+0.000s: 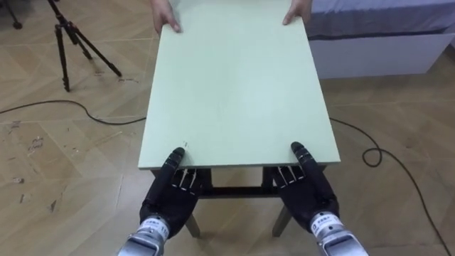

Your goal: Move table with human

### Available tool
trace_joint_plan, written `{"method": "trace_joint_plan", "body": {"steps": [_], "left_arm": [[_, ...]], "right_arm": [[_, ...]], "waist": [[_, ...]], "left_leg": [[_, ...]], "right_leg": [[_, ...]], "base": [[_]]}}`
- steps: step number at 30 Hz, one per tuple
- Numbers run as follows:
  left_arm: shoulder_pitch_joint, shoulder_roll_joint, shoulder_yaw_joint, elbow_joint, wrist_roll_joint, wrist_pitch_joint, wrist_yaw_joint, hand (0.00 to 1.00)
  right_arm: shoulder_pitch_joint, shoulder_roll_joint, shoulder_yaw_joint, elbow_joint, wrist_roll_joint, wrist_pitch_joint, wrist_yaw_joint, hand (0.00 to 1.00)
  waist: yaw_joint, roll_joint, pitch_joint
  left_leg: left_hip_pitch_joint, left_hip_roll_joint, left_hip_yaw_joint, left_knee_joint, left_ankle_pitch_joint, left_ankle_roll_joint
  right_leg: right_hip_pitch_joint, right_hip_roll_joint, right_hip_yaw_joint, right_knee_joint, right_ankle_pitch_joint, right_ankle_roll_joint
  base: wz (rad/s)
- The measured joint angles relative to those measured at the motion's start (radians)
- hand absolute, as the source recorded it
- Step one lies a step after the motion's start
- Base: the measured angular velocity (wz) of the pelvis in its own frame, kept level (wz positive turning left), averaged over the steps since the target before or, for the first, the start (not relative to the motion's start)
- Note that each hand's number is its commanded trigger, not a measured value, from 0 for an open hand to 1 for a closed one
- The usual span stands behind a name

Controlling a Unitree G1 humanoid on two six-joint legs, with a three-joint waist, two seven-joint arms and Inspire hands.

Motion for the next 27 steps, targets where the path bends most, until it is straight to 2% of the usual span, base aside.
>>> {"method": "trace_joint_plan", "body": {"steps": [5,11,18,25,27], "left_arm": [[0.036,-0.005,0.001,-0.080,0.039,0.003,0.010,1.00],[0.050,-0.005,0.001,-0.115,0.054,0.001,0.013,1.00],[0.087,-0.003,-0.015,-0.160,0.097,-0.037,0.022,1.00],[0.097,0.001,-0.021,-0.184,0.123,-0.043,0.029,1.00],[0.097,0.001,-0.031,-0.186,0.124,-0.057,0.029,1.00]], "right_arm": [[0.042,0.000,0.000,-0.084,0.002,-0.002,-0.014,1.00],[0.095,0.002,0.007,-0.151,0.017,-0.008,-0.016,1.00],[0.154,-0.001,0.038,-0.203,0.044,-0.020,-0.017,1.00],[0.180,-0.003,0.055,-0.226,0.064,-0.037,-0.017,1.00],[0.184,-0.012,0.068,-0.231,0.078,-0.051,-0.017,1.00]], "waist": [[0.013,-0.003,0.0009],[0.042,-0.007,0.0010],[0.049,-0.017,0.0017],[0.049,-0.022,0.0026],[0.051,-0.022,0.0026]], "left_leg": [[-0.018,-0.001,0.006,0.000,0.000,0.000],[-0.038,0.000,0.000,0.015,0.000,0.000],[-0.061,0.001,-0.002,0.023,0.008,-0.003],[-0.072,0.002,-0.013,0.028,0.008,-0.003],[-0.073,0.003,-0.013,0.033,0.008,-0.003]], "right_leg": [[-0.017,0.000,-0.005,0.001,0.000,0.000],[-0.029,-0.001,-0.008,0.004,0.002,-0.003],[-0.048,0.000,-0.014,0.005,0.006,-0.010],[-0.049,-0.001,-0.027,0.004,0.008,-0.013],[-0.049,0.000,-0.029,0.004,0.008,-0.013]], "base": [[0.01],[0.00],[0.00],[0.03],[0.04]]}}
